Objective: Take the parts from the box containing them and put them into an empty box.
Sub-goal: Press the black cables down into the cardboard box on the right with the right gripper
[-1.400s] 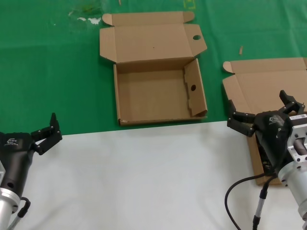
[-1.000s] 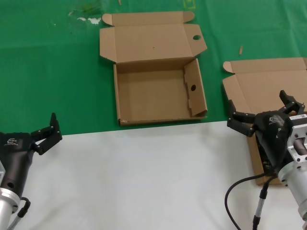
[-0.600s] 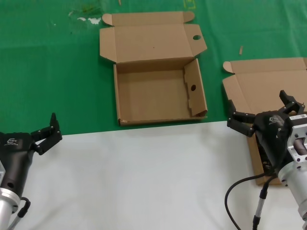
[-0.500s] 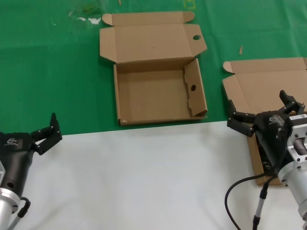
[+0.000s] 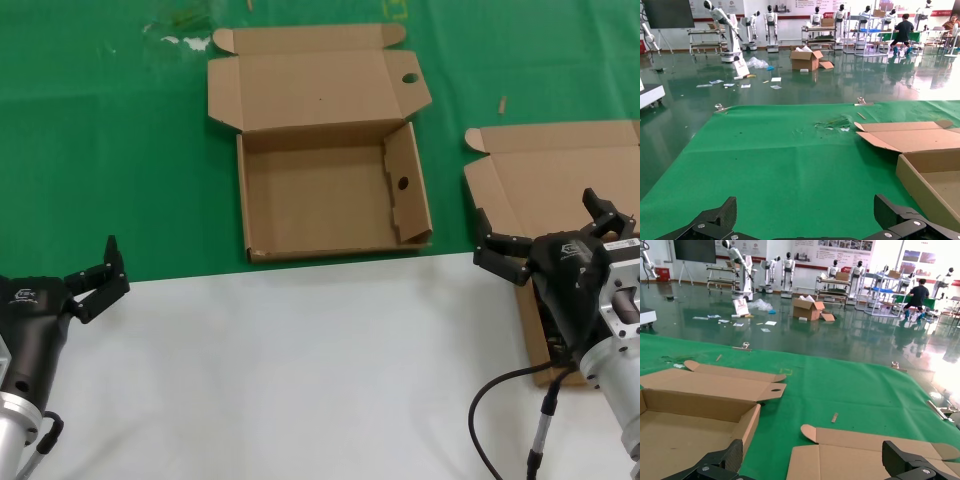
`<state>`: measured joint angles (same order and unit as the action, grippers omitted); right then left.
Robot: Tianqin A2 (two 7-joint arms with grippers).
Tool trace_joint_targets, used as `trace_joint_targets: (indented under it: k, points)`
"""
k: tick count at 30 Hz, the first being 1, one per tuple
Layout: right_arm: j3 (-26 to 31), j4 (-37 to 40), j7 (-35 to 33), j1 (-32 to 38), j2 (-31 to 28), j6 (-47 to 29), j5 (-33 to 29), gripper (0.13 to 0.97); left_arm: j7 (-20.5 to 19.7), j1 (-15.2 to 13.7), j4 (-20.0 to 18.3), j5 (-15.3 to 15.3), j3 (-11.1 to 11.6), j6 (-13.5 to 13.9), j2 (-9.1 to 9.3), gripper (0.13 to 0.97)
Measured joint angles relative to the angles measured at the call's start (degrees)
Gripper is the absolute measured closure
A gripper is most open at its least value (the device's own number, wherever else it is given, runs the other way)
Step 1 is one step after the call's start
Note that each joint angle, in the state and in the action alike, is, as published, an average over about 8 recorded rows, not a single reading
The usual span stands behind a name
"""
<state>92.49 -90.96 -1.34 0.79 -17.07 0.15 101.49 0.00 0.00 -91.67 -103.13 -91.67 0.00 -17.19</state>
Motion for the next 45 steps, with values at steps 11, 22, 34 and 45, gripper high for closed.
trace_joint_targets:
  k: [11,22,34,45]
  points:
    - [0.25,0.05,-0.3,-0.03,-0.15,0.08,-0.31,0.129,0.0,0.0,0.0,0.0,0.0,0.0,0.0,0.132]
    - [2.33,0.9,-11.8,-0.92,-3.06,6.33,-3.75,0.129,0.0,0.0,0.0,0.0,0.0,0.0,0.0,0.132]
    - [2.54,-5.83,-31.29,-9.32,-14.36,15.56,3.51,0.129,0.0,0.0,0.0,0.0,0.0,0.0,0.0,0.132]
    - [5.37,-11.27,-39.4,-18.88,-27.02,20.13,11.81,0.129,0.0,0.0,0.0,0.0,0.0,0.0,0.0,0.132]
